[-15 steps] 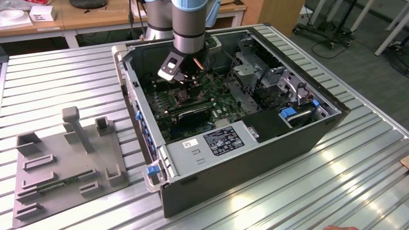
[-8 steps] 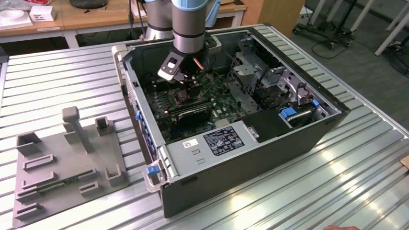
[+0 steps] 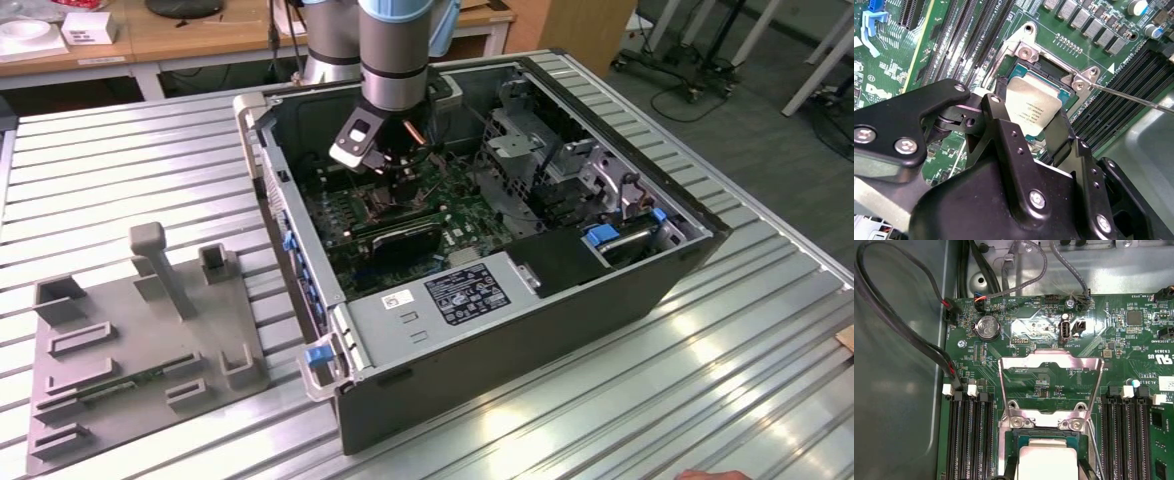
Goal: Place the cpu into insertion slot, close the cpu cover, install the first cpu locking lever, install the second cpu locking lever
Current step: 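Place the cpu into insertion slot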
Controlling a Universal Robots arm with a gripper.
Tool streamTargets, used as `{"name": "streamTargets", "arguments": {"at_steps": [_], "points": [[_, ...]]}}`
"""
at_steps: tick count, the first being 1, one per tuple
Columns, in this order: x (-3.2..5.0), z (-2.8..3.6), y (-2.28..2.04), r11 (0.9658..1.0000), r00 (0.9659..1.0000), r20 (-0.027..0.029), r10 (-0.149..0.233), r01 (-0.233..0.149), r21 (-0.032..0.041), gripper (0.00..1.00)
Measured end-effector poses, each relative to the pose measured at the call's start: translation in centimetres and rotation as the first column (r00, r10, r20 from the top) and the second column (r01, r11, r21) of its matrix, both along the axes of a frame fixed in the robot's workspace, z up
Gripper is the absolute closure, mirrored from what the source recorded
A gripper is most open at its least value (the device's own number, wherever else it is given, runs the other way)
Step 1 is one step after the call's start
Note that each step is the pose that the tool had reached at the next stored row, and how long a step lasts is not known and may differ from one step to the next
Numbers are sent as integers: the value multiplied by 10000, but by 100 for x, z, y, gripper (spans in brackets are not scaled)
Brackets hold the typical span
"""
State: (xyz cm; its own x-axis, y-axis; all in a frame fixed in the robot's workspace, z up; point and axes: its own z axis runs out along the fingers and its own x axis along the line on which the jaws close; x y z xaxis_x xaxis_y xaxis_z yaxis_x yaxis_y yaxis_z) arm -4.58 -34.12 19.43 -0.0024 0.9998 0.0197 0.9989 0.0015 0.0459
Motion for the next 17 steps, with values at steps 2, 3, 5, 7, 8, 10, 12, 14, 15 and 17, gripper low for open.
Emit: {"name": "streamTargets", "arguments": {"at_steps": [2, 3, 5, 7, 8, 10, 12, 14, 15, 17], "points": [[0, 0, 0, 10000, 10000, -1, 1, -1, -2, 46], [1, 0, 0, 10000, 10000, -1, 2, -2, -3, 46], [1, -8, 0, 10000, 10000, 0, 2, -2, -1, 46], [1, -14, -1, 10000, 10000, -1, 1, -1, -3, 46], [1, -14, -1, 10000, 10000, -1, 2, -2, -3, 46], [1, -15, 0, 10000, 10000, -1, 1, -1, -3, 46], [1, -16, 0, 10000, 10000, 0, 1, -1, -1, 46], [1, -16, 0, 10000, 10000, 0, 2, -2, -2, 46], [1, -16, 0, 10000, 10000, 0, 2, -2, -2, 46], [1, -17, 0, 10000, 10000, 0, 3, -3, -1, 46]]}}
